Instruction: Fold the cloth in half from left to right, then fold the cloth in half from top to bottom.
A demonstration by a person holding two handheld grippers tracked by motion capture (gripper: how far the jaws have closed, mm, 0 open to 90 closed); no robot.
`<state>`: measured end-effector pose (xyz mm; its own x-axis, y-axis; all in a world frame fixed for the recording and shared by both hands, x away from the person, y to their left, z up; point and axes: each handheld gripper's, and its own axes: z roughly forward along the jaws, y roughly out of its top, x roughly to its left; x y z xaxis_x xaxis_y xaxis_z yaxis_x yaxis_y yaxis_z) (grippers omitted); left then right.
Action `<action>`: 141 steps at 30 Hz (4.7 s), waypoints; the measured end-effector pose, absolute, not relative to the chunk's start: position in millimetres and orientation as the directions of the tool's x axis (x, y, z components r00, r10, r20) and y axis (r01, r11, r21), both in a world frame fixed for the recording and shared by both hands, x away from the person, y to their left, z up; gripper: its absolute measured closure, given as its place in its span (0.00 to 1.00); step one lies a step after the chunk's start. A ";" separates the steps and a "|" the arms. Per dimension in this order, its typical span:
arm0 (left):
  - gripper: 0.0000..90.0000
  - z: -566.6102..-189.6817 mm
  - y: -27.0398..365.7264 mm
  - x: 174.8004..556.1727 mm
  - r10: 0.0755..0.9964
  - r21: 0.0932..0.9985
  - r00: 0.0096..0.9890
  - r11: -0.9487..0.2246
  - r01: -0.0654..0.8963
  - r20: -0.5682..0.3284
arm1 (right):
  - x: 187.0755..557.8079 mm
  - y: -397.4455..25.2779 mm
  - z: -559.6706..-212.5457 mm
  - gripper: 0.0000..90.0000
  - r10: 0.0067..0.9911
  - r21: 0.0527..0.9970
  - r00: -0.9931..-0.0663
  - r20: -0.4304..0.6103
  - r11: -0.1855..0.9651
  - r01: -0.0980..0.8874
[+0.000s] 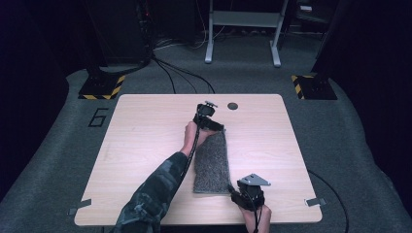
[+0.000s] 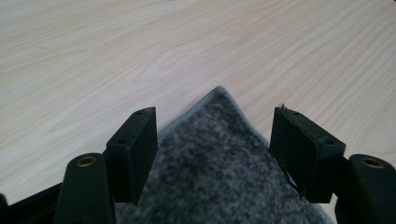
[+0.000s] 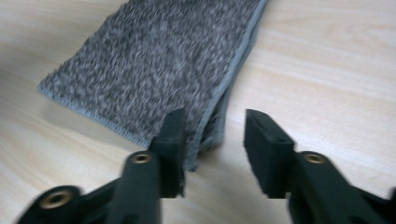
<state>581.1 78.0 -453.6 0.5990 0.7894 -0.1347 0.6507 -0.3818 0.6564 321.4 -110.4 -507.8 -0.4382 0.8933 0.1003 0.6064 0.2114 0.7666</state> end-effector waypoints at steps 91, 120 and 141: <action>0.10 -493.2 183.5 445.8 0.774 0.643 0.616 -0.400 0.653 -0.145 | 380.3 -114.0 -497.7 0.18 0.839 0.723 -0.539 0.076 0.326 0.609; 0.13 -502.9 174.3 545.7 0.808 0.622 0.527 -0.275 0.733 -0.264 | 498.1 -95.5 -488.9 0.20 0.822 0.702 -0.558 0.112 0.332 0.630; 0.33 -496.7 155.7 578.6 0.848 0.618 0.485 -0.266 0.740 -0.215 | 575.2 -75.5 -496.6 0.35 0.876 0.624 -0.464 0.129 0.292 0.725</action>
